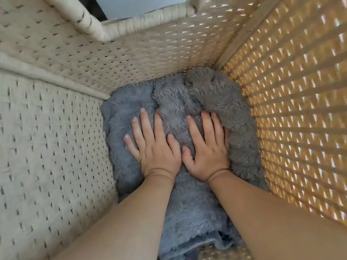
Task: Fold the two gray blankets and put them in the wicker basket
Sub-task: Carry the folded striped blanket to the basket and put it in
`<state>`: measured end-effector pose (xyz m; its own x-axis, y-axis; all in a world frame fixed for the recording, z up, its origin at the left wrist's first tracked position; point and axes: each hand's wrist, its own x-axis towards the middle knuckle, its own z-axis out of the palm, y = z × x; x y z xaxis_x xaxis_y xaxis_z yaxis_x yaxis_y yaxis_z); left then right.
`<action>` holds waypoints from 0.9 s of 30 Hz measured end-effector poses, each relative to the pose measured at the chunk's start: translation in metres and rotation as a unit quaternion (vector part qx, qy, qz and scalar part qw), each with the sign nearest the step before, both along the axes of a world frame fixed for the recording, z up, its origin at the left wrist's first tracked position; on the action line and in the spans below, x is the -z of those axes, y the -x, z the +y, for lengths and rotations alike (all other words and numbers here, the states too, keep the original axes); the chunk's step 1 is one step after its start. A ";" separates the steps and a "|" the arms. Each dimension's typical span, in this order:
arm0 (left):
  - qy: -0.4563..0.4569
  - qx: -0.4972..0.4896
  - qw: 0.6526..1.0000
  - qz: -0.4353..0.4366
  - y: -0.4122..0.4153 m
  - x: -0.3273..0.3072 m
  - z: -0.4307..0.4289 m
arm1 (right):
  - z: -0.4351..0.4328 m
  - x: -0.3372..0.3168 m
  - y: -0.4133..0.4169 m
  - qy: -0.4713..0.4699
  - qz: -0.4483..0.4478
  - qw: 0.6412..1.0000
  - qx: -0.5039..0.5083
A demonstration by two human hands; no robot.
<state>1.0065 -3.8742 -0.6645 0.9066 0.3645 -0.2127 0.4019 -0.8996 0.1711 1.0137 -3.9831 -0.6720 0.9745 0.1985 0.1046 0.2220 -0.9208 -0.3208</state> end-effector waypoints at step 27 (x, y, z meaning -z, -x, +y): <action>0.037 0.154 0.880 0.447 0.081 -0.108 0.008 | -0.049 -0.123 0.073 0.049 0.477 0.861 0.169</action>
<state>0.9255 -3.8658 -0.5566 0.4173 0.0864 -0.9047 0.1454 -0.9890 -0.0273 0.9406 -4.0326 -0.5487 0.6114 -0.1504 -0.7769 -0.3848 -0.9144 -0.1258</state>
